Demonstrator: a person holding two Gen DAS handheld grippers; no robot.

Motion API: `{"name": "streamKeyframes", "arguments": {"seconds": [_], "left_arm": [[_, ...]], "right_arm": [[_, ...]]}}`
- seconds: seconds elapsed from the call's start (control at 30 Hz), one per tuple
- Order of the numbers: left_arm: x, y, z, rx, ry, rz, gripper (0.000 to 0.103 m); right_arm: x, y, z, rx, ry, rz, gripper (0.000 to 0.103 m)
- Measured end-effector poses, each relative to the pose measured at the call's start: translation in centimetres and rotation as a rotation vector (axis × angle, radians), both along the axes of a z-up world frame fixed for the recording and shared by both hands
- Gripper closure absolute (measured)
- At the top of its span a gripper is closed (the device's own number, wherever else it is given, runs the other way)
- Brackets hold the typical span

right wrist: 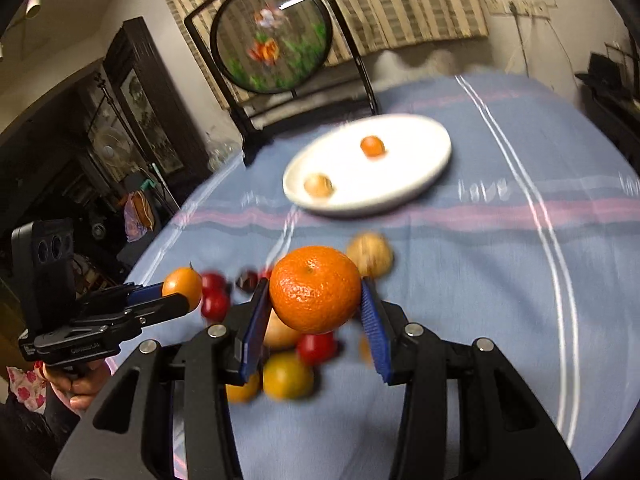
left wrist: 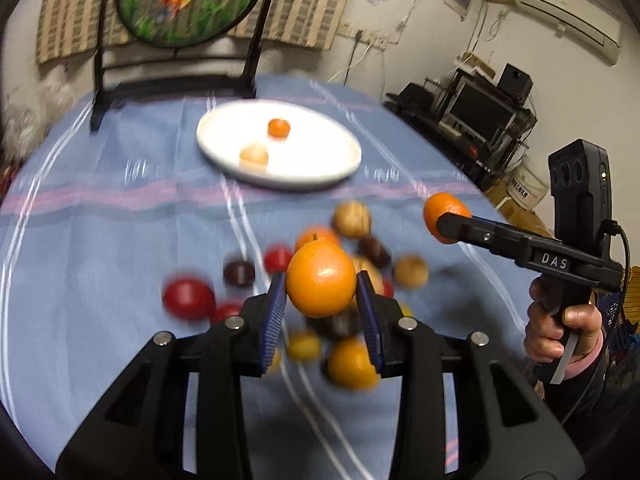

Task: Organize fruits
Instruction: 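Grasp an orange fruit with the left tool while the right tool grasps a mandarin, then lower both fruits onto the white plate and open both tools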

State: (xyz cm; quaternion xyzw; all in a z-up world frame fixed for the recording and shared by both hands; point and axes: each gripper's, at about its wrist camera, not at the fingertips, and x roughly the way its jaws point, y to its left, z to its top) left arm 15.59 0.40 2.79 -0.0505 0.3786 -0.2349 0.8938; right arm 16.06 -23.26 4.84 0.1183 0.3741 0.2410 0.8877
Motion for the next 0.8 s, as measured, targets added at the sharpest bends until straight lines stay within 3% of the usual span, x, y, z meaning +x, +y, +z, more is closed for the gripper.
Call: {"name": "streamKeyframes", "arguments": {"seconds": [0.2, 0.33, 0.47, 0.8], "left_arm": [[10.8, -1.1, 2.3, 0.028, -0.005, 0.035, 0.067], [17.8, -1.8, 0.8, 0.085, 0.051, 0.078, 0.067], [23.3, -2.0, -1.7, 0.108, 0.133, 0.119, 0.067], [25.6, -1.8, -5.3, 0.15, 0.212, 0.148, 0.067]], "right_arm": [[8.2, 1.0, 0.4, -0.049, 0.027, -0.012, 0.058], [13.6, 2.1, -1.8, -0.122, 0.07, -0.018, 0.058], [16.4, 2.8, -4.1, -0.153, 0.12, -0.002, 0.058], [17.9, 4.3, -5.4, -0.208, 0.135, 0.024, 0.058]]}}
